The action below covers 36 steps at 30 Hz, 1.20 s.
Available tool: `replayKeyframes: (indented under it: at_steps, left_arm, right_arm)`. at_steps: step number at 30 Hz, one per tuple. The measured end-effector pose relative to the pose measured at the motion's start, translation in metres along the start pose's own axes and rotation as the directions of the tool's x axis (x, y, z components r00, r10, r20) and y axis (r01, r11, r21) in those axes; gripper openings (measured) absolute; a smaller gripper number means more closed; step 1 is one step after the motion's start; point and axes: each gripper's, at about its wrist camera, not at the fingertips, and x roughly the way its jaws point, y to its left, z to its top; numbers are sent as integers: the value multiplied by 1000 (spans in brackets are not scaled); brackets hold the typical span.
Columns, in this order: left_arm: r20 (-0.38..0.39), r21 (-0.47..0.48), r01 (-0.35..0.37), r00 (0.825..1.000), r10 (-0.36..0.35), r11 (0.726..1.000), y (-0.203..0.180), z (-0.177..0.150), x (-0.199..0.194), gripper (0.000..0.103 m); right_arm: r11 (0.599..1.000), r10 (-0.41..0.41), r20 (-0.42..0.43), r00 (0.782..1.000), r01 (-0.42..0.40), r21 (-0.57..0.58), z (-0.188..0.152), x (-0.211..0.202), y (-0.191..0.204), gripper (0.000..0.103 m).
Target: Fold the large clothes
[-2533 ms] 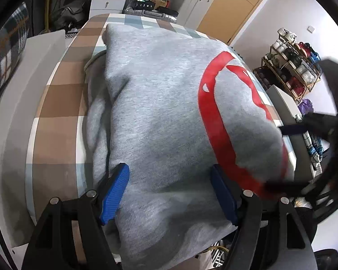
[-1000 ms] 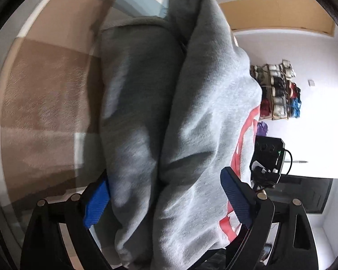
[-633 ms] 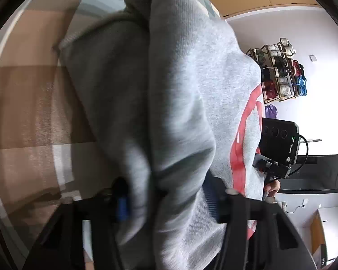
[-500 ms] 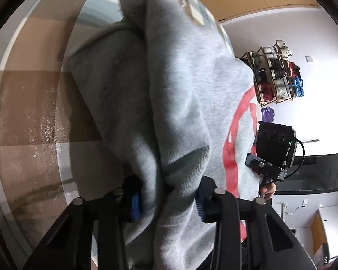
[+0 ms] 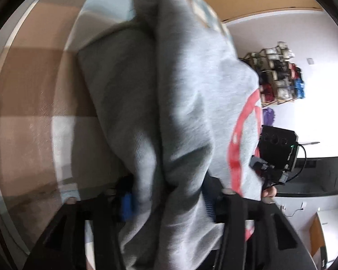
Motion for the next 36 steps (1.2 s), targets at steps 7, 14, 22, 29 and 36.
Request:
replayKeyframes:
  at_steps: [7,14,22,29,36]
  left_arm:
    - [-29,-5,42,999,-42,999,-1,-3,9,49]
    - [0,52,41,999,-41,998,-26,-8,-2,28]
    - [30,96,65,997,-68,993,-55,4,1,27]
    - [109,143,108,986,-124,984,-79,18,-35,27]
    - [224,208,88,965,-135,974,-121,26,-113,27]
  right_arm:
    - [998,35,-27,999,-33,58,5,13,-13,79]
    - [996,69,17,997,-70,55,-1,-3,-6,62]
    - [996,79,119,990,-75,-41,-5,-22,41,57]
    - [994,83,185,979,-69,-84,14,-40,84,56]
    - [981,110,235,966,-67,-182,40,-57,158,56]
